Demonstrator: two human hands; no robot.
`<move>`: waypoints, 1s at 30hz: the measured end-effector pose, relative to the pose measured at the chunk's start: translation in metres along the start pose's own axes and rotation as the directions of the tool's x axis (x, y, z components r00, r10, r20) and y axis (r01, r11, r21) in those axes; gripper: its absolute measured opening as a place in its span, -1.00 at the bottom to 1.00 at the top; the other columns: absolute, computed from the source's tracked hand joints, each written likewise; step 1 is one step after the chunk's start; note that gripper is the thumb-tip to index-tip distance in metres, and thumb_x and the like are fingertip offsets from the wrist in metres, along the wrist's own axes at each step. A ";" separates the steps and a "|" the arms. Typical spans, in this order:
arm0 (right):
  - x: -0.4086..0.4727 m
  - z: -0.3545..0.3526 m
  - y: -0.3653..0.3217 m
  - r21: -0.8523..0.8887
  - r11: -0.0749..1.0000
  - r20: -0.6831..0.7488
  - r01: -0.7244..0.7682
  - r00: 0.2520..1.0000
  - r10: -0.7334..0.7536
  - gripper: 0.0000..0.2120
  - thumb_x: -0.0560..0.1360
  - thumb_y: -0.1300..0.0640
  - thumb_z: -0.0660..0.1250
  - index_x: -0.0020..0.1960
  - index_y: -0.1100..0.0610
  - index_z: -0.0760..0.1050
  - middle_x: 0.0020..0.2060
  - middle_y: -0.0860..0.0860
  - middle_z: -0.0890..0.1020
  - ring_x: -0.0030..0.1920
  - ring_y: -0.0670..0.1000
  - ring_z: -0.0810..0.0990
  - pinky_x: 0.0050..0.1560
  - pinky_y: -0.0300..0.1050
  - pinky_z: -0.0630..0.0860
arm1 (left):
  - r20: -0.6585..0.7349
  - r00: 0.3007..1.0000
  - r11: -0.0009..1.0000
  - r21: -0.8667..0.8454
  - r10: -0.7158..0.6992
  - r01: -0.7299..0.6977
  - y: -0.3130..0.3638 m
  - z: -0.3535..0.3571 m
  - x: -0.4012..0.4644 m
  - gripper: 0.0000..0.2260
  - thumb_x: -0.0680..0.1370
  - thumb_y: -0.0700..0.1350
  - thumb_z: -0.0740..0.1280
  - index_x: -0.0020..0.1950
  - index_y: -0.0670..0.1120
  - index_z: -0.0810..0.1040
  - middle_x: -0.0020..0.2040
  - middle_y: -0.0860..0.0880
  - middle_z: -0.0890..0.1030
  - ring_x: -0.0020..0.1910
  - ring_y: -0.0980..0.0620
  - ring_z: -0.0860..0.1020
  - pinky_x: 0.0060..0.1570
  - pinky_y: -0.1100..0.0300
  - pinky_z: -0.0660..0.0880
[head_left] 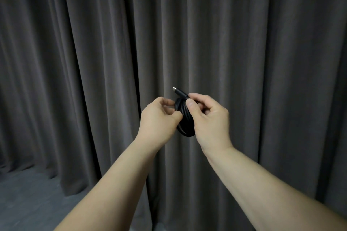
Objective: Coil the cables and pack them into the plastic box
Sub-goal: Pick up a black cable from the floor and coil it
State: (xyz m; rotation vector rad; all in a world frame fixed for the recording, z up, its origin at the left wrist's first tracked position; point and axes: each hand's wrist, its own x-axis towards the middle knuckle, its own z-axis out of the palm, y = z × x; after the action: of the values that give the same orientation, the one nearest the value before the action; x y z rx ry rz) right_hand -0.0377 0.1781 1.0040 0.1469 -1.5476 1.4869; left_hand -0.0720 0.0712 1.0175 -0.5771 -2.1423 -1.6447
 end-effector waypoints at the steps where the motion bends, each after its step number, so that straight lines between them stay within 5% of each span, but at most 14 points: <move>1: 0.000 0.000 0.001 -0.008 1.000 0.007 0.004 1.000 -0.004 -0.86 0.49 0.20 0.37 -0.05 0.00 0.65 -0.22 0.03 0.57 -0.22 -0.10 0.52 -0.11 -0.29 0.46 | -0.010 1.000 0.998 0.064 0.019 -0.018 0.001 0.000 0.000 -0.86 0.45 -0.18 0.35 0.00 -0.03 0.55 -0.24 0.08 0.66 -0.18 0.11 0.63 -0.06 0.16 0.59; 9: -0.006 0.000 0.003 -0.063 0.998 0.011 -0.008 1.000 0.009 -0.77 0.49 0.19 0.37 -0.19 -0.14 0.59 -0.11 0.00 0.64 -0.10 -0.13 0.61 -0.02 -0.25 0.52 | -0.038 0.995 0.958 0.277 0.089 -0.076 -0.005 0.003 -0.002 -0.90 0.51 -0.19 0.28 -0.02 -0.07 0.54 -0.21 0.11 0.59 -0.15 0.10 0.57 -0.25 0.45 0.39; 15: -0.002 -0.001 0.004 -0.083 0.997 -0.022 -0.001 1.000 -0.001 -0.84 0.45 0.15 0.43 -0.28 -0.03 0.60 -0.22 0.07 0.62 -0.23 -0.10 0.57 -0.15 -0.23 0.47 | -0.013 0.993 0.988 -0.110 -0.113 0.111 -0.004 0.000 0.000 -0.91 0.50 -0.25 0.25 -0.12 -0.13 0.54 -0.25 -0.09 0.66 -0.17 -0.11 0.66 -0.02 -0.11 0.62; 20: 0.007 0.000 0.001 -0.123 0.992 0.030 -0.001 1.000 0.004 -0.74 0.39 0.25 0.40 -0.42 0.01 0.52 -0.33 0.03 0.54 -0.33 -0.12 0.47 -0.27 -0.26 0.39 | 0.131 0.978 0.919 -0.342 -0.162 0.198 0.003 -0.005 -0.001 -0.96 0.56 -0.33 0.23 -0.05 -0.23 0.46 -0.24 -0.19 0.61 -0.26 -0.08 0.62 -0.17 0.05 0.65; 25: 0.010 0.000 -0.002 -0.205 0.977 0.086 0.059 0.995 -0.042 -0.73 0.38 0.31 0.34 -0.44 0.07 0.41 -0.44 -0.06 0.41 -0.40 -0.11 0.36 -0.37 -0.32 0.26 | 0.243 0.954 0.860 -0.435 -0.173 0.267 0.007 -0.011 -0.004 -0.92 0.57 -0.36 0.21 -0.07 -0.23 0.44 -0.41 -0.08 0.60 -0.39 0.01 0.61 -0.11 0.03 0.64; 30: 0.012 -0.003 0.001 -0.218 0.972 0.156 0.082 0.987 -0.049 -0.77 0.39 0.29 0.33 -0.39 0.09 0.43 -0.44 -0.09 0.41 -0.39 -0.11 0.37 -0.32 -0.27 0.28 | 0.368 0.901 0.757 -0.514 -0.230 0.403 0.006 -0.020 0.003 -0.84 0.57 -0.27 0.18 -0.08 -0.24 0.56 -0.22 -0.19 0.65 -0.20 -0.12 0.65 -0.09 0.06 0.61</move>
State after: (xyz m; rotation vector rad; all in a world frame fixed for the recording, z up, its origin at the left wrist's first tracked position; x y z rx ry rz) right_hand -0.0432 0.1868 1.0114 0.1797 -1.8024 1.2630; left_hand -0.0704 0.0537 1.0288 -0.6725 -1.9761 -2.6001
